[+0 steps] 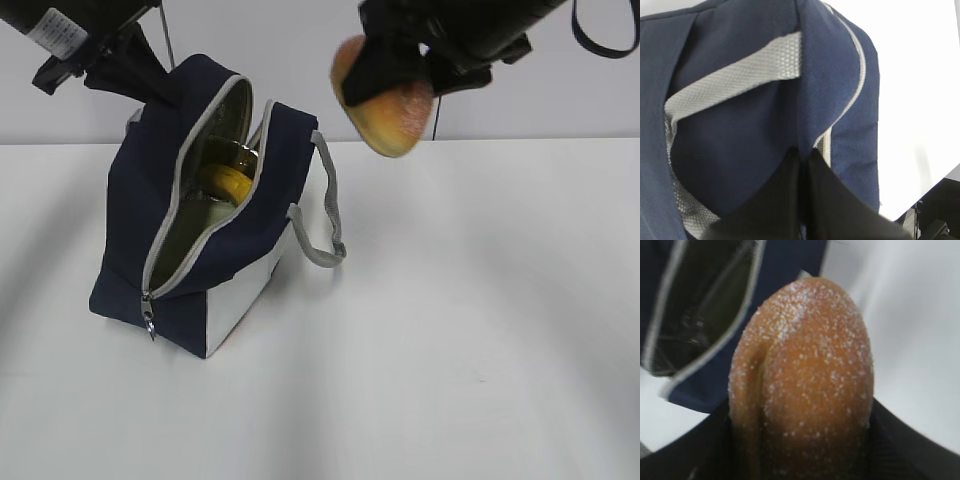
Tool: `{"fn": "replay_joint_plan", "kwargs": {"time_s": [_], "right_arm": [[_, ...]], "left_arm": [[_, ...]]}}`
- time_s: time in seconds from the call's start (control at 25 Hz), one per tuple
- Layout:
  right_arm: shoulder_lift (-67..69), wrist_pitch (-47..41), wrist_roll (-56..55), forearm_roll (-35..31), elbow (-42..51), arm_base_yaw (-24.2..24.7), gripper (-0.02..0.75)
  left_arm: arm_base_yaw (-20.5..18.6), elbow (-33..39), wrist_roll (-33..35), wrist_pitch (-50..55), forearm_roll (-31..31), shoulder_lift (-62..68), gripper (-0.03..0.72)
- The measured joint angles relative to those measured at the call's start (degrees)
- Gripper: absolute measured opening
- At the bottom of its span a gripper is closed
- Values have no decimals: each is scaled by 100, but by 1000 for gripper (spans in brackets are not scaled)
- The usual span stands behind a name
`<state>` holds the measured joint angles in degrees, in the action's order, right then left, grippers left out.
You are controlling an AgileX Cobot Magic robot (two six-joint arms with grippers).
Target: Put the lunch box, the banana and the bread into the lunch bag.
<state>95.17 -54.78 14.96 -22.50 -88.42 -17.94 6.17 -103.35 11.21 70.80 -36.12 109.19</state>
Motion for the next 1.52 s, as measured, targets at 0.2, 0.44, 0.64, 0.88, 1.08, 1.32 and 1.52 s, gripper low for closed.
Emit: {"fn": "replay_joint_plan", "kwargs": {"time_s": [0.2,0.44,0.64,0.88,1.08,1.32,1.52], "right_arm": [[191,417,35,-983,-261,-442,426],[831,965,49,-1754,-273,-735,427],[1461,1185,63,-2250,-285,-848,427],[2061,1418,63,-2697,-630,-848,427],[2365,1521,63,-2799,-823,-848,486],[2516,1521,226,-2802,-835,-848,633],[2530,1444,287,-2802,-957,-848,647]], "left_arm": [[0,0,0,0,-6,0,-1],[0,0,0,0,-6,0,-1],[0,0,0,0,-11,0,-1],[0,0,0,0,-16,0,-1],[0,0,0,0,-16,0,-1],[0,0,0,0,-29,0,-1],[0,0,0,0,-35,0,-1]]}}
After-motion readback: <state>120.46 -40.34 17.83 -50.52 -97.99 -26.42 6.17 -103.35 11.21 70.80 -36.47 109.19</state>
